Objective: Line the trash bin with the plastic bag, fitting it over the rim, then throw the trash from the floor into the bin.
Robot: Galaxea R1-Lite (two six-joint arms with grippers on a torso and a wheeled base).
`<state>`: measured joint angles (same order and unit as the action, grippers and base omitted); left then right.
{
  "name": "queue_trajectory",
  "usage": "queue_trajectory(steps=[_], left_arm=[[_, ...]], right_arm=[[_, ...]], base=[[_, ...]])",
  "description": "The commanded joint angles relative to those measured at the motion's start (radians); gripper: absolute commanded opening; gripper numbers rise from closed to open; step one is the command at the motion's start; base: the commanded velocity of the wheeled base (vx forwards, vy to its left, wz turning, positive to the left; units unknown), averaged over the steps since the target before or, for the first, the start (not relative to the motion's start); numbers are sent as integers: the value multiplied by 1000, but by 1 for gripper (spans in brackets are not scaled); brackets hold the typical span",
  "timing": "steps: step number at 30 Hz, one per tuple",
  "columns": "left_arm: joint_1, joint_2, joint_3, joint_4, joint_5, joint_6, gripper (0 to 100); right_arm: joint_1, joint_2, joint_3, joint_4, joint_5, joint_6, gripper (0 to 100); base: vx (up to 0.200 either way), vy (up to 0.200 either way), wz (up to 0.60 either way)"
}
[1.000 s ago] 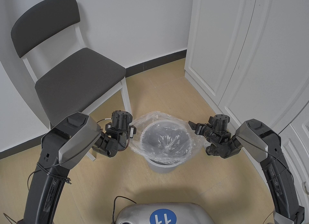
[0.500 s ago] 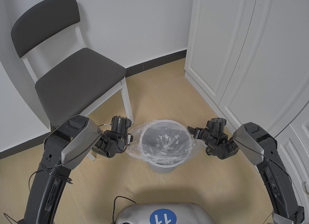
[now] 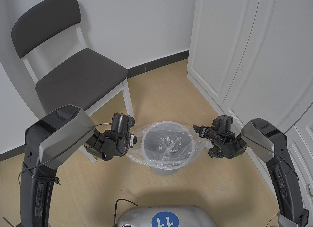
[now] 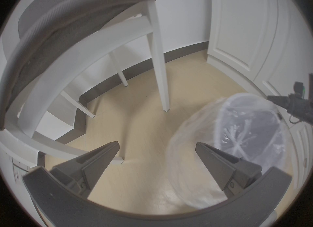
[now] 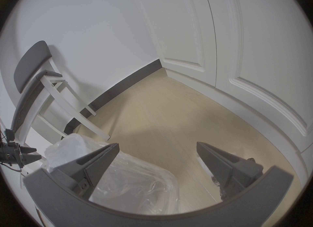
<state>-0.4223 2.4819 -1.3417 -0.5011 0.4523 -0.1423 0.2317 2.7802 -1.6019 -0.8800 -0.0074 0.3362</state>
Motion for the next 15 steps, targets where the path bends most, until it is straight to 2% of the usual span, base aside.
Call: queue_trajectory(steps=[1,9,15], left_arm=[[-55,-124,92,4,0,-5,100],[-188,-130,128,35,2,-8,100],[-233,-35,7,164,60,-10,100]], right_arm=[[12,-94,71,-10,0,-3,100],[-6,-149,89,-1,7,0,100],[-35,-159,96,3,12,-3,100]], base=[[0,0,0],[0,0,0],[0,0,0]])
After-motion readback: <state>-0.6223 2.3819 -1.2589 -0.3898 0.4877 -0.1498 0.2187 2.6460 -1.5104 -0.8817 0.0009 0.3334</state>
